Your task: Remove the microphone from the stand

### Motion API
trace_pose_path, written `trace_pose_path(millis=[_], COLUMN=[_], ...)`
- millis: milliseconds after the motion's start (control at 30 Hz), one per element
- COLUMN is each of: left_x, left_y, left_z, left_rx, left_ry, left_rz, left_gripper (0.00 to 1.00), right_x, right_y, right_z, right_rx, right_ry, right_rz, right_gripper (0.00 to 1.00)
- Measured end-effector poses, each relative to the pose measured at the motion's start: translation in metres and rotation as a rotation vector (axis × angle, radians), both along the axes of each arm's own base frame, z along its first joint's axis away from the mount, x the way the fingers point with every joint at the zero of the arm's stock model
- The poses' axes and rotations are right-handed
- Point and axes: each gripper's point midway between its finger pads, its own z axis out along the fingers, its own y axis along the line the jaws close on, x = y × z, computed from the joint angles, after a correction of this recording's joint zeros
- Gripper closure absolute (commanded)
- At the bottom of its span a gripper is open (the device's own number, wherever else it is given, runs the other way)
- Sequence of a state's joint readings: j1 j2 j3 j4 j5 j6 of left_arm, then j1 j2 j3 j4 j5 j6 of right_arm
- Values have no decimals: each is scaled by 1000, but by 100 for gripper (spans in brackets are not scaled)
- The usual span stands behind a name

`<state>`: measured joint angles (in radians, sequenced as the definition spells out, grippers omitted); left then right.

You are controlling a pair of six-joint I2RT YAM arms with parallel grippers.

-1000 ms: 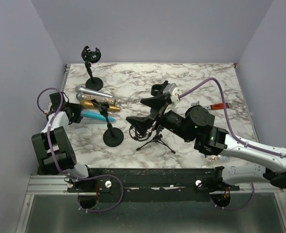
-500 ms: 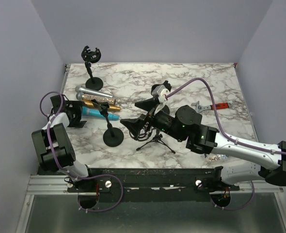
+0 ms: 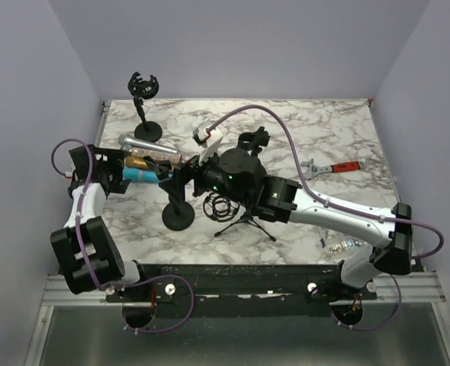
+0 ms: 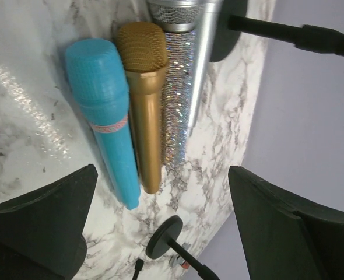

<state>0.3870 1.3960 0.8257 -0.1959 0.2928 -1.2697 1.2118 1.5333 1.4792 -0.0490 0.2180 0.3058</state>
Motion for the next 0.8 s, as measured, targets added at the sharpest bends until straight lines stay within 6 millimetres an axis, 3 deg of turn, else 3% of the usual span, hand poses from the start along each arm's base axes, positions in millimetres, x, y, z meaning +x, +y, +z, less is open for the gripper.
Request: trace_pose_path(millis=[133, 400, 567, 800], left_x=[0, -2, -1, -3], left_y=[-2, -7, -8, -9], left_z=[32, 66, 74, 73], left_rx=[44, 101, 106, 101], left_ry=[-94, -203, -238, -249], left_rz=[-24, -64, -78, -82], left_gripper=[1, 1, 2, 2], right_x=[17, 52, 61, 59], right_y=[16, 41, 52, 60], right_z=[-6, -9, -26, -32], right_rx=[-13, -35, -76, -59], right_ry=[45, 57, 62, 67], right_rz=[-19, -56, -56, -33], right_gripper=[5, 22, 34, 65])
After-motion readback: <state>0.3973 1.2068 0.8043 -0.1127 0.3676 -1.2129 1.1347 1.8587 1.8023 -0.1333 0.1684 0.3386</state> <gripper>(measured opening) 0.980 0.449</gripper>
